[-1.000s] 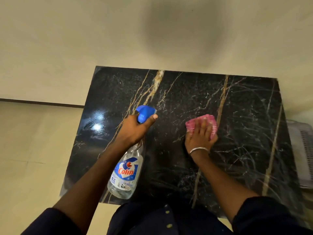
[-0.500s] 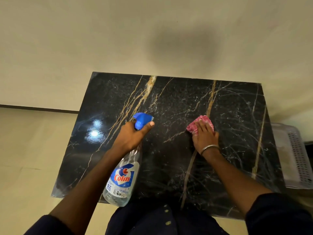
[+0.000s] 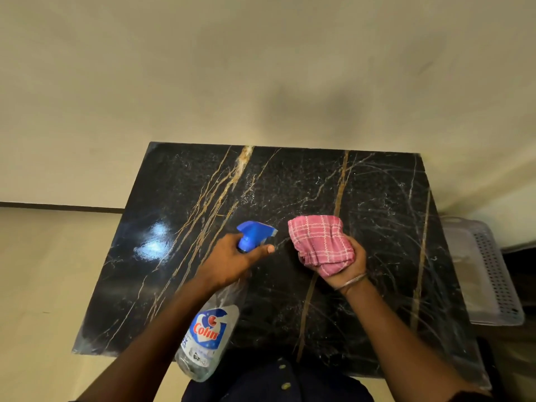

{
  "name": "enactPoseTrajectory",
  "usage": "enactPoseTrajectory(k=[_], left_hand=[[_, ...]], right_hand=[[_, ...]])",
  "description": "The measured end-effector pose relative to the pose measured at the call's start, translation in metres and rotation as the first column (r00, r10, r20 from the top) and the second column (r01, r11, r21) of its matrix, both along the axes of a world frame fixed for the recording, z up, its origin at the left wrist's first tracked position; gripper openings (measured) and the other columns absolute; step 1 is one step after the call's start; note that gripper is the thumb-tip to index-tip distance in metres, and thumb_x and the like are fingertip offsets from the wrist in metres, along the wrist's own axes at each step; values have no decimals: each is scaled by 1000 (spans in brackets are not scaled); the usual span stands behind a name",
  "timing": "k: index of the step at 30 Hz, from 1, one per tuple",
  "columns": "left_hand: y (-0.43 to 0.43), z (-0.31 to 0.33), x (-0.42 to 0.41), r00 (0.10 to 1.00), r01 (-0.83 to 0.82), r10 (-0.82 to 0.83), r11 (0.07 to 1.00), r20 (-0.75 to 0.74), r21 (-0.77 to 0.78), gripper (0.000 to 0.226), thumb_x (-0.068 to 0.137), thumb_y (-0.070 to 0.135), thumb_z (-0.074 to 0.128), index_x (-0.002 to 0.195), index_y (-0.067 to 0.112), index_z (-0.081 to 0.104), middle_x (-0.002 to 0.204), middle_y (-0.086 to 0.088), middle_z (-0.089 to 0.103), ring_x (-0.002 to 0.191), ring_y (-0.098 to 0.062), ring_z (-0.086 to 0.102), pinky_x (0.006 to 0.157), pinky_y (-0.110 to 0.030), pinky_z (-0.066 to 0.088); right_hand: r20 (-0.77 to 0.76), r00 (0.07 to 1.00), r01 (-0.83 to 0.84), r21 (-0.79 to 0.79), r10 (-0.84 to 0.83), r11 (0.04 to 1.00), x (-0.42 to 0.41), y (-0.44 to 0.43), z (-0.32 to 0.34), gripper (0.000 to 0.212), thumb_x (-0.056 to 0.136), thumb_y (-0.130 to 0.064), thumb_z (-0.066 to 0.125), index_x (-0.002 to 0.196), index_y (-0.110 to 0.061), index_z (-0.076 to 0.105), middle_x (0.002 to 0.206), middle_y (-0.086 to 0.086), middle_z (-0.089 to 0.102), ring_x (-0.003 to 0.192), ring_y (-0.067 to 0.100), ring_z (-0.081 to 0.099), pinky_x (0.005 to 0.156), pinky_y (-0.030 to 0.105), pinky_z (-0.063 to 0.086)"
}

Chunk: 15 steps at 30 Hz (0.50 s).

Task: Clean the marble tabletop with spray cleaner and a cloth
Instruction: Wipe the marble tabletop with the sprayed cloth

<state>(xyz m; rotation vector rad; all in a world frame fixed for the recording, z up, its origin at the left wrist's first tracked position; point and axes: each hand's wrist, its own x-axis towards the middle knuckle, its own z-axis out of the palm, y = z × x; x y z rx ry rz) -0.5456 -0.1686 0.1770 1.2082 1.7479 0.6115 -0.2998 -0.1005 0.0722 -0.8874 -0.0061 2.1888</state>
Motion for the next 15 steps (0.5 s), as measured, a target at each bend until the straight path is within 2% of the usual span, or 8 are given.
enactPoseTrajectory(k=[4,8,11,13,15], left_hand=[[2,11,16,994,103,-104,994,29,29,36,85,42,69,63,18,54,42,5,57,42,-5,56,53,-22,47],[4,16,26,984,179,-176,977,-30,115,36,82,50,67,65,20,56,49,4,56,46,-6,54,50,-21,44],[6,17,31,983,182,-179,973,-36,143,41,79,55,65,68,16,57,50,5,53,44,-4,51,47,-17,40],[9,16,33,987,157,-151,977,-54,143,50,76,62,62,72,12,59,52,4,53,45,-6,50,48,-20,41],[11,15,33,991,119,-109,983,-76,139,49,76,61,62,71,13,59,53,3,54,46,-6,50,50,-23,42]], right_hand=[[20,999,31,-10,-30,999,-1,-2,2,101,29,-33,95,124,-16,66,133,17,61,115,41,59,89,68,45],[35,999,34,-32,-33,999,-3,-2,7,109,32,-35,94,134,-15,59,136,19,58,118,43,57,84,64,52],[49,999,25,-29,-23,999,-5,-3,11,119,34,-36,94,142,-17,50,140,18,54,127,45,51,92,66,47],[56,998,23,-33,-21,999,-5,-3,14,120,32,-36,95,142,-17,50,140,19,54,129,44,48,92,66,45],[45,999,26,-30,-25,999,-4,-4,16,119,31,-34,95,141,-16,52,140,19,55,129,43,47,91,66,45]])
